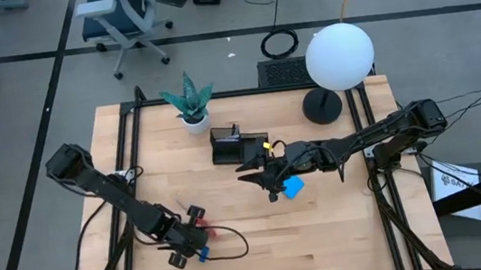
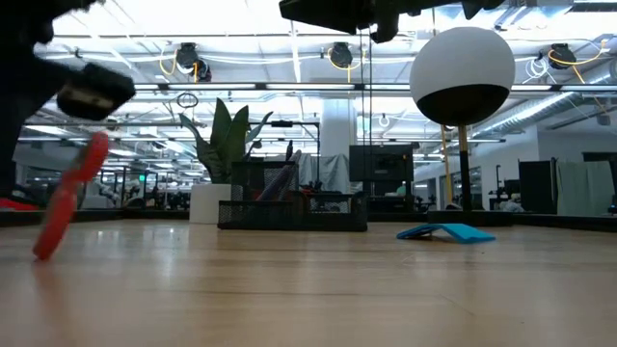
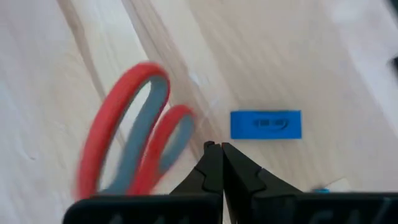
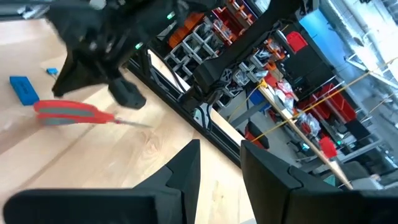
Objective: Pick and place office supplies into organizer
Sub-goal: Put the red scissor into the black desk organizer
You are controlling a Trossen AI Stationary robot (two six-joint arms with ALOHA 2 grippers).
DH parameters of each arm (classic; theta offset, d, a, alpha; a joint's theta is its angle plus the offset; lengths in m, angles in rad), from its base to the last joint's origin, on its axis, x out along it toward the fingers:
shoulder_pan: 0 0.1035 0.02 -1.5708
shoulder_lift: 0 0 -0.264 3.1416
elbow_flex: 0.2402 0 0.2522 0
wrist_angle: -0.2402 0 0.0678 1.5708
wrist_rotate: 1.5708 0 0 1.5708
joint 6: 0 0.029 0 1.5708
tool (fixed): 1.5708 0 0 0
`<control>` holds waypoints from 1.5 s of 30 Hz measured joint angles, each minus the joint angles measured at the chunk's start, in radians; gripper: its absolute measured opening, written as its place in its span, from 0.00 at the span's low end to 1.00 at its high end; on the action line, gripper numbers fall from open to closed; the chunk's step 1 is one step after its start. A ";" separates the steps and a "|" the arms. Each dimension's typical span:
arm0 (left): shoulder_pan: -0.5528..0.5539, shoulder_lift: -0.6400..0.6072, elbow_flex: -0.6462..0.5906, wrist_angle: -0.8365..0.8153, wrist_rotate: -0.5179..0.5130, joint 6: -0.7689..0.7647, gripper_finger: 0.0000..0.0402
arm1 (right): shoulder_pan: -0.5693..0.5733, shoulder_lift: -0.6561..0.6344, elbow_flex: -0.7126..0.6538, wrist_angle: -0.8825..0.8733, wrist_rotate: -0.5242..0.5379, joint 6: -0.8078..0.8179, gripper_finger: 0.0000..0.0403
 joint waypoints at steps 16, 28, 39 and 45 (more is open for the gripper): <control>-0.001 -0.119 0.002 0.003 -0.002 0.015 0.02 | 0.045 0.000 0.000 0.011 -0.003 -0.101 0.26; -0.001 -0.119 0.003 0.005 0.027 0.003 0.10 | 0.045 0.000 0.000 0.017 -0.008 -0.031 0.26; -0.001 -0.119 0.003 0.087 0.076 0.036 0.25 | 0.045 -0.001 0.000 0.024 -0.008 -0.030 0.26; 0.014 -0.093 0.004 0.068 0.016 0.042 0.34 | 0.045 0.000 0.000 0.024 -0.009 -0.030 0.26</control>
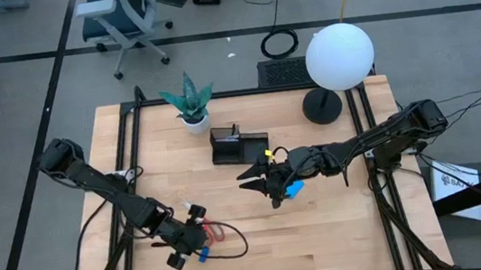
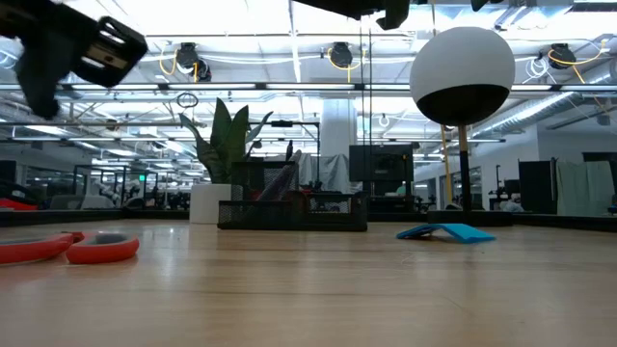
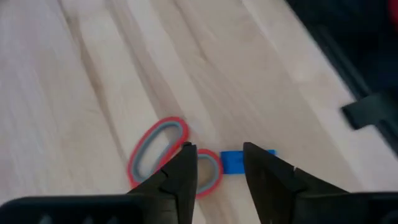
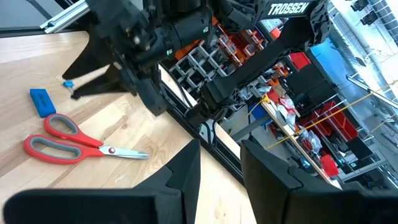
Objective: Pick and place office supplies into organizer
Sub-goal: Put the red scissor into the black desk organizer
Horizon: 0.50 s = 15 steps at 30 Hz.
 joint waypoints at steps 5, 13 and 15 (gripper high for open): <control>0.018 0.047 0.000 0.011 -0.019 0.051 0.36 | 0.000 0.000 0.000 0.000 0.000 0.000 0.26; 0.026 0.123 0.000 -0.059 -0.090 0.173 0.32 | 0.000 0.000 0.000 0.000 0.000 0.001 0.26; 0.030 0.126 0.000 -0.049 -0.098 0.186 0.31 | 0.000 0.000 0.000 0.000 0.000 0.002 0.26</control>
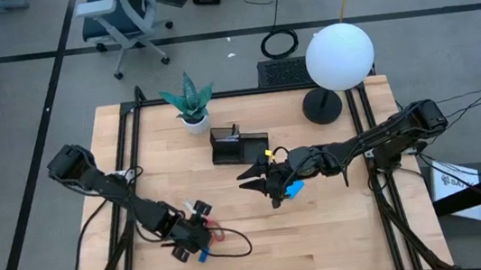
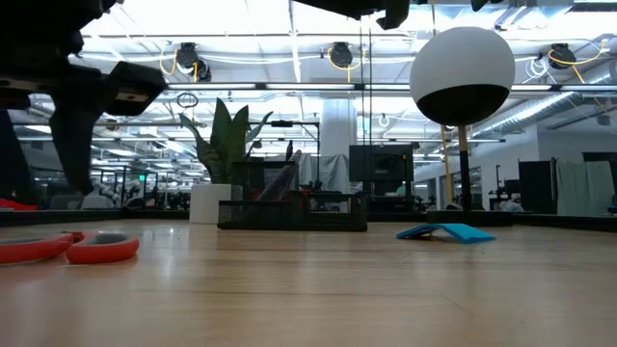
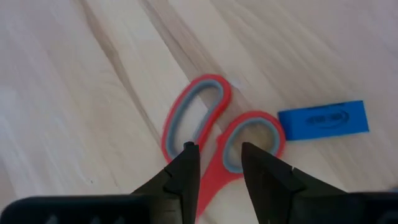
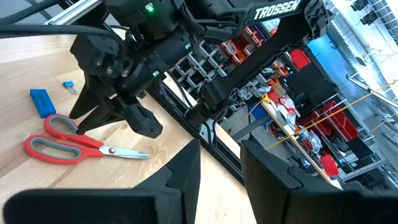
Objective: Pick and place office supplies into organizer
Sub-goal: Put the red scissor into the black desk organizer
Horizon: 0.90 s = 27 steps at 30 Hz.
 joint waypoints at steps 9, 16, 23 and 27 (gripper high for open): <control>0.005 0.001 0.000 0.008 0.005 0.080 0.31 | 0.000 0.000 0.000 0.000 0.000 0.001 0.26; 0.022 0.001 0.000 0.031 0.023 0.132 0.31 | 0.000 0.000 0.000 0.000 0.000 0.001 0.26; 0.057 0.058 0.000 0.042 0.086 0.175 0.31 | 0.000 0.000 0.000 0.000 0.000 0.001 0.26; 0.061 0.109 0.000 0.073 0.105 0.199 0.31 | 0.000 0.000 0.000 0.000 0.000 0.001 0.26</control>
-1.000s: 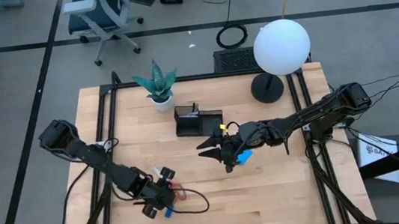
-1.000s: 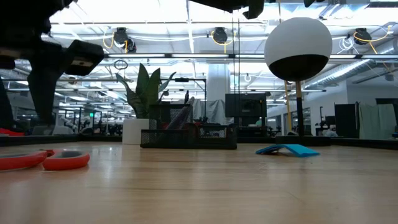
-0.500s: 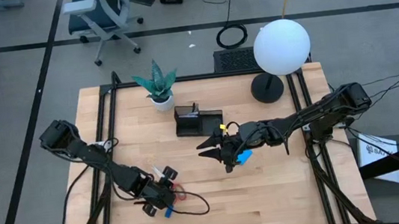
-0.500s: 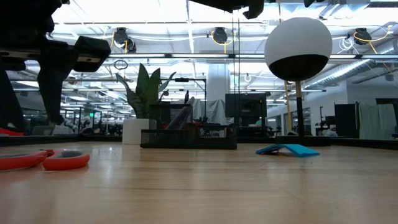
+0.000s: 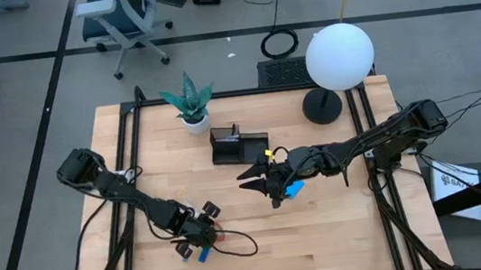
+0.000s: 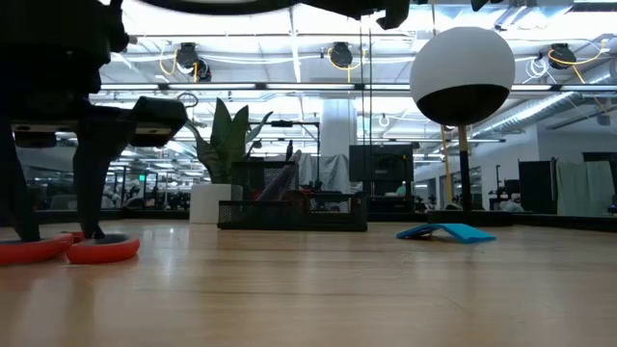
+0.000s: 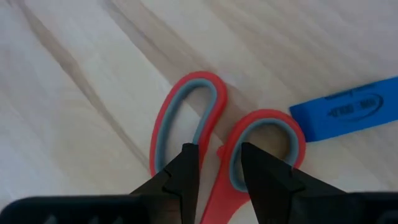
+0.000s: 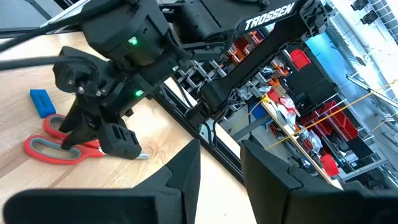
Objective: Pick and place office supplies into organizer
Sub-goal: Put the red scissor into the black desk organizer
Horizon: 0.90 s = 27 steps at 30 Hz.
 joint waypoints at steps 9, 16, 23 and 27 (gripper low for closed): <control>0.003 0.023 0.018 0.012 -0.029 0.033 0.31 | -0.002 0.000 0.000 0.000 0.002 0.001 0.26; 0.026 0.032 0.053 0.003 -0.055 0.039 0.31 | -0.002 0.000 0.000 0.000 0.004 0.008 0.26; 0.077 0.069 0.054 -0.006 -0.041 0.032 0.31 | -0.002 0.000 0.000 0.000 0.004 0.008 0.26; 0.108 0.115 0.058 0.014 0.001 0.040 0.31 | -0.002 0.000 0.000 0.000 0.004 0.008 0.26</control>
